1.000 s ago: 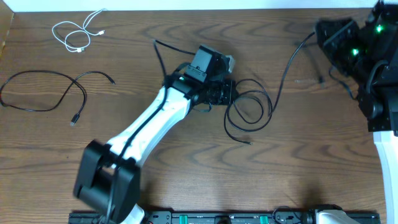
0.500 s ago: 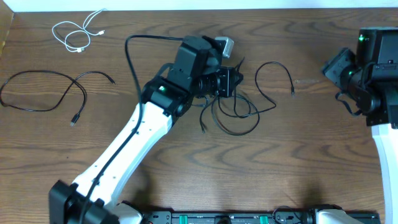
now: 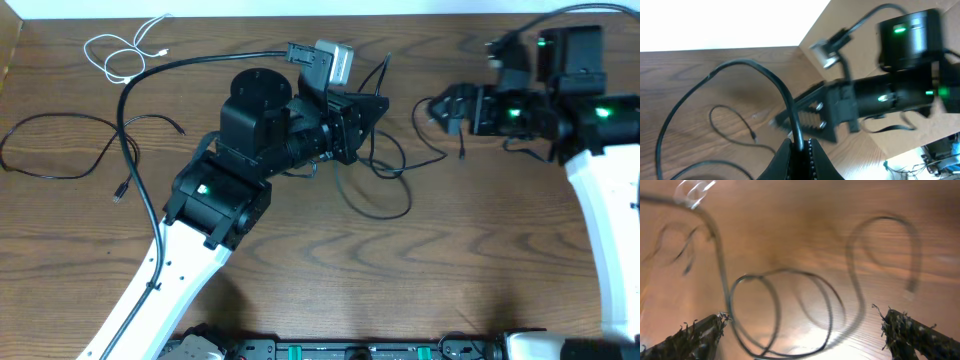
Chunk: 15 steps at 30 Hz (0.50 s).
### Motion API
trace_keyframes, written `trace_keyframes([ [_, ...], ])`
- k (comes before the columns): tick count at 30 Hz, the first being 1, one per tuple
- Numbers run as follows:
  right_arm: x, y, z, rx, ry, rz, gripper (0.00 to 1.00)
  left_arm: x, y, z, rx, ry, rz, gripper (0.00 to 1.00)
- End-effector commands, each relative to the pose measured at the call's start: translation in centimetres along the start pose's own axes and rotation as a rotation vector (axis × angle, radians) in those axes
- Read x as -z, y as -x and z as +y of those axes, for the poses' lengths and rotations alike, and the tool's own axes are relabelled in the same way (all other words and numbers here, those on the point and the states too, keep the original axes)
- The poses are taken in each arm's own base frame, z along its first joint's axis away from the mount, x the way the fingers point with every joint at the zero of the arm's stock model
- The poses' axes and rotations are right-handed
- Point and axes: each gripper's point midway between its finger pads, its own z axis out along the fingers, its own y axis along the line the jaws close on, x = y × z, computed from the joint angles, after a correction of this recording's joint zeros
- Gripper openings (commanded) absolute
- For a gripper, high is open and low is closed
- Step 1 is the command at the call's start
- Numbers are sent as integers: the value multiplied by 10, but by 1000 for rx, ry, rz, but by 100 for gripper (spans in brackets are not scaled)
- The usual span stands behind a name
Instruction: Untangle cables
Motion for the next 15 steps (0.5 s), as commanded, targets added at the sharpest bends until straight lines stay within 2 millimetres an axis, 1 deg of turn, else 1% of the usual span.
trace_keyframes([
  [1,-21,-16,38,124,210,92,99,13,20,-15,-8,-28,-58,7],
  [4,-33,-24,40,130,217,139,99,18,26,-8,-4,-10,-76,7],
  [7,-40,-29,43,151,224,163,99,21,29,1,58,12,-84,7],
  [8,-42,-28,46,158,229,161,99,22,29,3,78,14,-82,7],
  [12,-49,-20,57,165,251,130,99,22,28,0,119,-7,-72,7],
  [14,-53,-14,70,195,275,98,99,22,30,-1,181,-14,-78,7],
  [15,-54,-13,73,205,281,93,99,22,30,-2,191,-16,-79,7],
])
